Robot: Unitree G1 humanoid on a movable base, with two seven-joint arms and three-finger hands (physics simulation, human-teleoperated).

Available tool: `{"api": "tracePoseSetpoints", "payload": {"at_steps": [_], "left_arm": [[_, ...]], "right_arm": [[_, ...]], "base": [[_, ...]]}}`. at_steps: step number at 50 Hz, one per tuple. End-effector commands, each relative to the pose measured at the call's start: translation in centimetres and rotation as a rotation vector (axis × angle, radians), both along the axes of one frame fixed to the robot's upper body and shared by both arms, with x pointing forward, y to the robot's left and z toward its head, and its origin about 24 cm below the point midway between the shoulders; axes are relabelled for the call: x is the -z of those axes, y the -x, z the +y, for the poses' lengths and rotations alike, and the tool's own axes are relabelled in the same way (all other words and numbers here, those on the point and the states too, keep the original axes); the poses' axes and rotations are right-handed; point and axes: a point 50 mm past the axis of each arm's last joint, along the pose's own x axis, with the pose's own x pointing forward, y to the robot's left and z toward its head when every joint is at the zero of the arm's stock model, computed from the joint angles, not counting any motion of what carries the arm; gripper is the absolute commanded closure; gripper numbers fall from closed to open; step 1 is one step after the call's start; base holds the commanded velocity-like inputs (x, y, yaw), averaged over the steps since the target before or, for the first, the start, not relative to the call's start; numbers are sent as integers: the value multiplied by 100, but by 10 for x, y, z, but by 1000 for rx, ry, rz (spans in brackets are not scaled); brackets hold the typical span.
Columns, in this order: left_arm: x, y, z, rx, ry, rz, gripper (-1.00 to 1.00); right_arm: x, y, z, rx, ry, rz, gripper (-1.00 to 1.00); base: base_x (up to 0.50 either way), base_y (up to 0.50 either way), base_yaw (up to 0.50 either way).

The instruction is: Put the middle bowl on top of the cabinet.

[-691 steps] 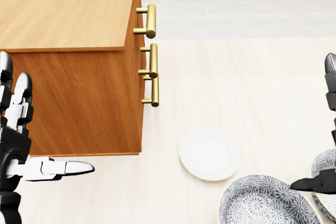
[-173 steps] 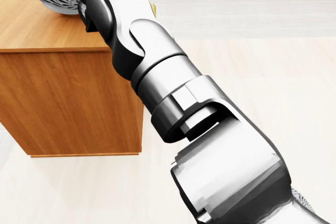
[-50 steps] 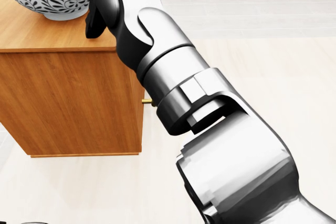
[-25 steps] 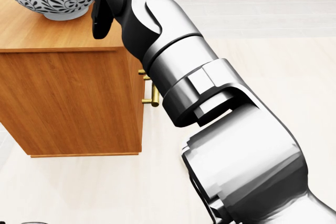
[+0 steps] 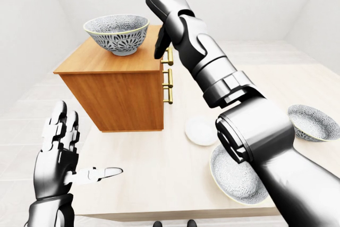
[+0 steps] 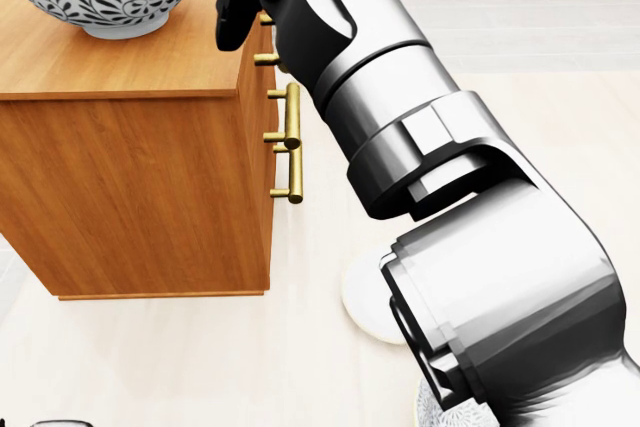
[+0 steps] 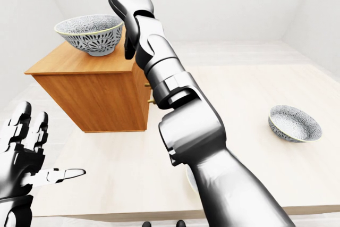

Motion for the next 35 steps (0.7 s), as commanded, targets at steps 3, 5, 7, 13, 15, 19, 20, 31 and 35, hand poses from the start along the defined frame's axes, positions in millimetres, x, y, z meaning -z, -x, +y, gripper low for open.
{"api": "tracePoseSetpoints", "payload": {"at_steps": [3, 5, 7, 13, 15, 19, 20, 31, 35], "left_arm": [[0, -1, 0, 0, -1, -3, -100], [0, -2, -1, 2, 1, 0, -100], [1, -3, -1, 4, 0, 0, -100], [0, -7, -3, 7, -4, -4, -100], [0, -8, -4, 7, -6, -4, -100], [-1, -9, -4, 5, -7, -6, -100], [-1, -9, -4, 5, -7, -6, -100], [2, -10, -4, 6, -2, 7, -100], [2, -10, -4, 6, -2, 6, -100]], "right_arm": [[-2, -9, -26, 63, -21, 4, -100], [0, -11, -32, 81, -23, 4, -100], [1, -13, -39, 100, -32, 11, -100], [8, -17, -46, 127, -20, 19, -100], [11, -18, -47, 132, -16, 21, -100], [8, -18, -52, 139, -35, 25, -100], [8, -18, -52, 138, -34, 25, -100], [20, -23, -64, 188, -10, 30, -100], [22, -25, -68, 200, -10, 34, -100]], "base": [[0, 0, 0], [0, 0, 0], [0, 0, 0], [0, 0, 0], [0, 0, 0], [0, 0, 0], [0, 0, 0], [0, 0, 0], [0, 0, 0]]}}
